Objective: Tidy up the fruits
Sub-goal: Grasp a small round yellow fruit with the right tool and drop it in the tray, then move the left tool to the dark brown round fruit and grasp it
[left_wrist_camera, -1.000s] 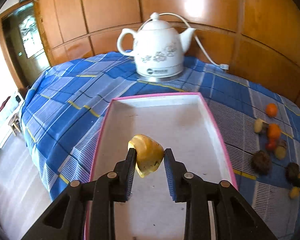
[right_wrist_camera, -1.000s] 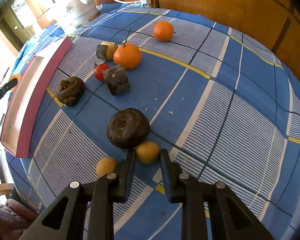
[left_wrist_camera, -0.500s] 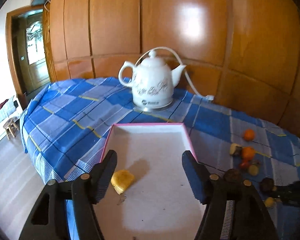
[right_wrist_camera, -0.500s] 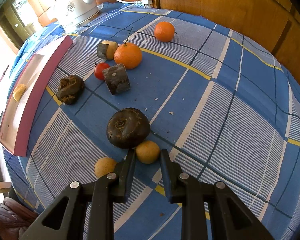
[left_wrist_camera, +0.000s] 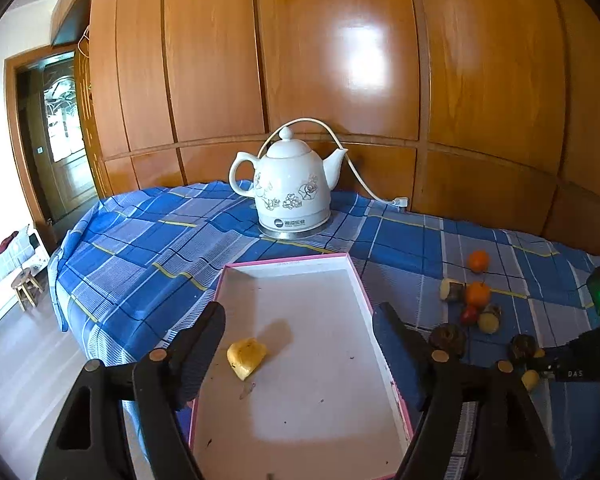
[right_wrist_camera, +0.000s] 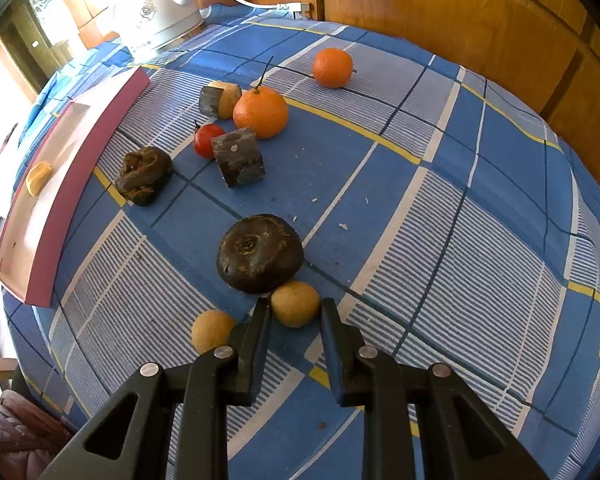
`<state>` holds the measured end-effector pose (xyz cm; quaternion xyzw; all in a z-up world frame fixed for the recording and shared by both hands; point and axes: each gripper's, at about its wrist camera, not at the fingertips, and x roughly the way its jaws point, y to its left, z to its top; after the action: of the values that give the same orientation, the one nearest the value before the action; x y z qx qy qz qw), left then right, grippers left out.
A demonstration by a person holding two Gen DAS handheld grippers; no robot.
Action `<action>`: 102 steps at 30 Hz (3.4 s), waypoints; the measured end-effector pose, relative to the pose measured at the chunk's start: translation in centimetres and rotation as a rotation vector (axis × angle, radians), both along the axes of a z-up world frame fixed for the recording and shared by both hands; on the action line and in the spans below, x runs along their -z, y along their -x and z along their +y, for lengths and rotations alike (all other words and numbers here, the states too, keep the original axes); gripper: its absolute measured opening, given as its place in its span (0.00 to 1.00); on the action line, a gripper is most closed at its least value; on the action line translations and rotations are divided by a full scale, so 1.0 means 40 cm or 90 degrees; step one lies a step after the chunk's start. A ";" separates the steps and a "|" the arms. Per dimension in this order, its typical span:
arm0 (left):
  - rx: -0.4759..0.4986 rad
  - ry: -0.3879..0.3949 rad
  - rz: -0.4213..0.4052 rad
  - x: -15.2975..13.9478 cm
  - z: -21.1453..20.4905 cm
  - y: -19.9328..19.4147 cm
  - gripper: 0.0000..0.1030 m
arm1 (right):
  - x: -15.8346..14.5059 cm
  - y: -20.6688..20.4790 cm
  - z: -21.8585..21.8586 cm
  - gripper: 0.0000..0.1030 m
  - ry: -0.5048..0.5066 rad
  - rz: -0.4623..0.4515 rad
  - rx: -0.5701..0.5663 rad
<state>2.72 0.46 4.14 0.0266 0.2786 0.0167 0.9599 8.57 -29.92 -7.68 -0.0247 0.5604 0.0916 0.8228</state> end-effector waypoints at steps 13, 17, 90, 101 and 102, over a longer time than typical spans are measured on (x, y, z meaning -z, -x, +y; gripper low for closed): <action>0.010 -0.009 -0.015 -0.011 -0.004 0.025 0.77 | -0.070 0.020 -0.036 0.24 -0.049 -0.059 0.034; 0.013 -0.011 -0.012 -0.008 -0.007 0.028 0.78 | -0.085 0.023 -0.032 0.24 -0.068 -0.076 0.034; -0.082 0.021 0.079 0.108 0.155 0.025 0.81 | -0.325 0.123 0.400 0.31 0.060 -0.447 0.104; -0.047 0.003 0.084 0.109 0.099 0.024 0.81 | -0.355 0.125 0.258 0.33 0.075 -0.469 0.221; -0.044 0.001 0.084 0.109 0.095 0.024 0.81 | -0.359 0.129 0.250 0.33 0.075 -0.471 0.225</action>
<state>1.77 4.25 -0.22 0.0172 0.3422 0.0476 0.9382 3.43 -19.91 6.67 -0.0061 0.2269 -0.0985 0.9689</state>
